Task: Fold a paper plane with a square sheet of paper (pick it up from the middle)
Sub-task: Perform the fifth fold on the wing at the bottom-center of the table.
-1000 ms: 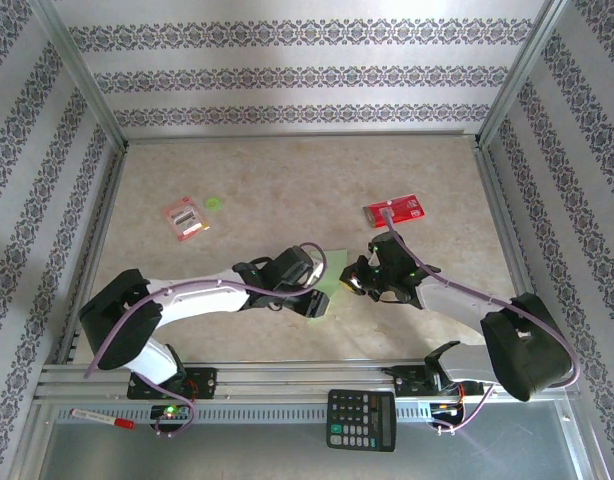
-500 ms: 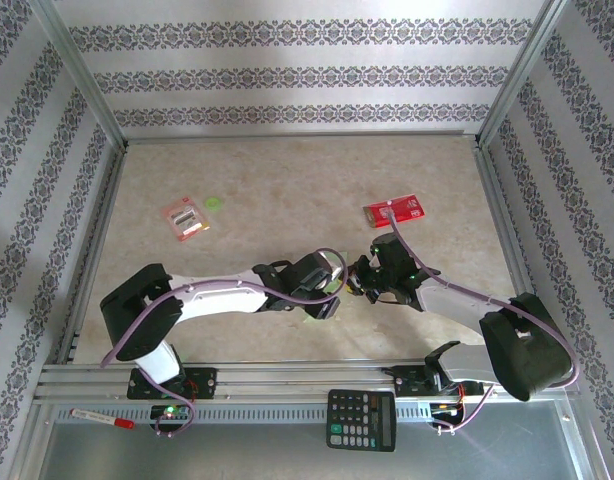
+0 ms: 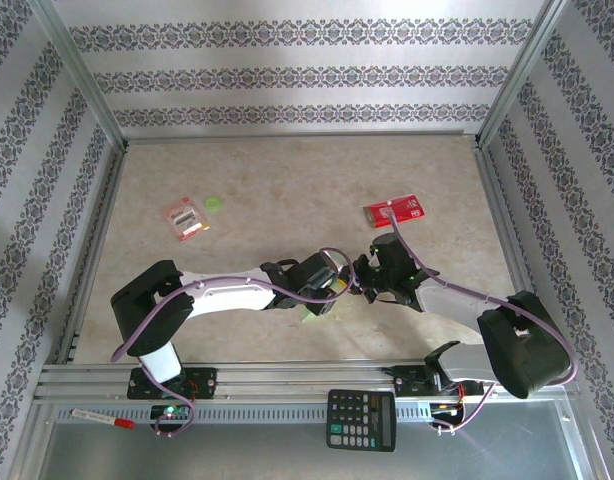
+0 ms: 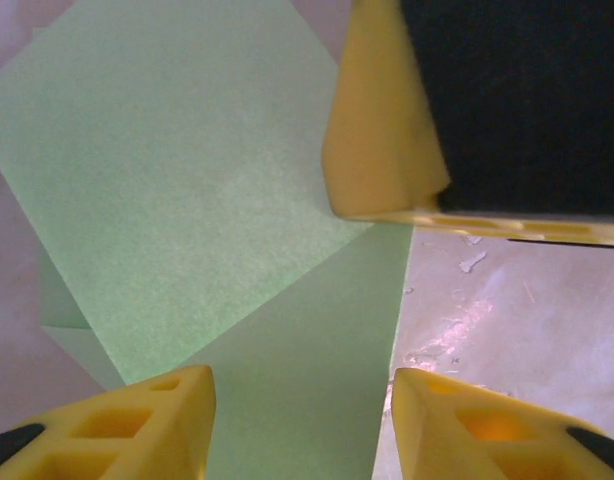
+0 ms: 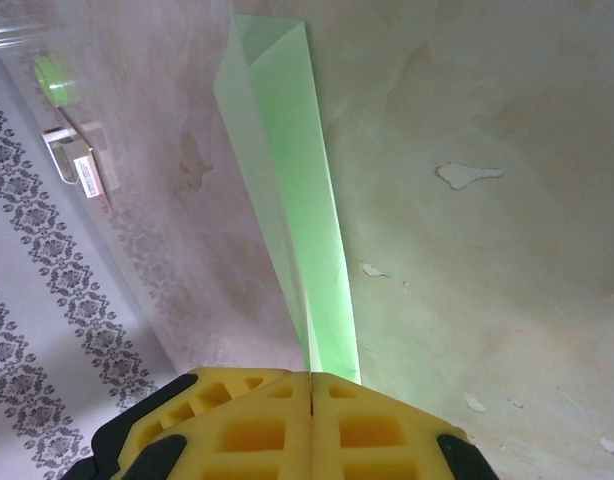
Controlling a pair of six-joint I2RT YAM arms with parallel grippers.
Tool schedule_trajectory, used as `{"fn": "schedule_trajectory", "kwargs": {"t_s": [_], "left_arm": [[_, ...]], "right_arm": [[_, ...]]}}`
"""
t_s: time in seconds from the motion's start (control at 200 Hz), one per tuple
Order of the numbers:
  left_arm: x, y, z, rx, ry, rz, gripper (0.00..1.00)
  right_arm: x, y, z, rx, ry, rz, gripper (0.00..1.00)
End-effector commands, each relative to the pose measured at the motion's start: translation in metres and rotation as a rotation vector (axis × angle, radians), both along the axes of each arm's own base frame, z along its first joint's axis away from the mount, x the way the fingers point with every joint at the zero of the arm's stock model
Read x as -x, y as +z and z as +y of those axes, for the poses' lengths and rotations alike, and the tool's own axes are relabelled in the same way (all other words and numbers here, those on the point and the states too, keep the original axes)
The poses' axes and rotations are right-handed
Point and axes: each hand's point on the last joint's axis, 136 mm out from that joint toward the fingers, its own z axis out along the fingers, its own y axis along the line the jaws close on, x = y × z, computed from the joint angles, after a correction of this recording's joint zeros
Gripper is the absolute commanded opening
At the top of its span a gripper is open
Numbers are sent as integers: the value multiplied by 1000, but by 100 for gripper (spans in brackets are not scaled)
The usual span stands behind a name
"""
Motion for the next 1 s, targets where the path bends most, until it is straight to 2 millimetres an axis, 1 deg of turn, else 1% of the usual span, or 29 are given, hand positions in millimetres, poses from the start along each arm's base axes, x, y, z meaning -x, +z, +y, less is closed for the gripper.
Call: {"fn": "schedule_trajectory", "kwargs": {"t_s": [0.0, 0.145, 0.28, 0.43, 0.495, 0.994], "left_arm": [[2, -3, 3, -58, -21, -18, 45], [3, -5, 6, -73, -24, -16, 40], [4, -8, 10, -92, -30, -18, 40], [7, -10, 14, -102, -36, -14, 44], [6, -10, 14, -104, -35, -16, 44], [6, -13, 17, -114, -31, -20, 26]], "right_arm": [[5, -5, 3, -11, 11, 20, 0], [5, -5, 4, -14, 8, 22, 0], [4, -4, 5, -19, 4, 22, 0], [2, -2, 6, -25, 5, 21, 0], [1, -2, 6, -26, 4, 20, 0], [1, -4, 9, -25, 12, 25, 0]]}}
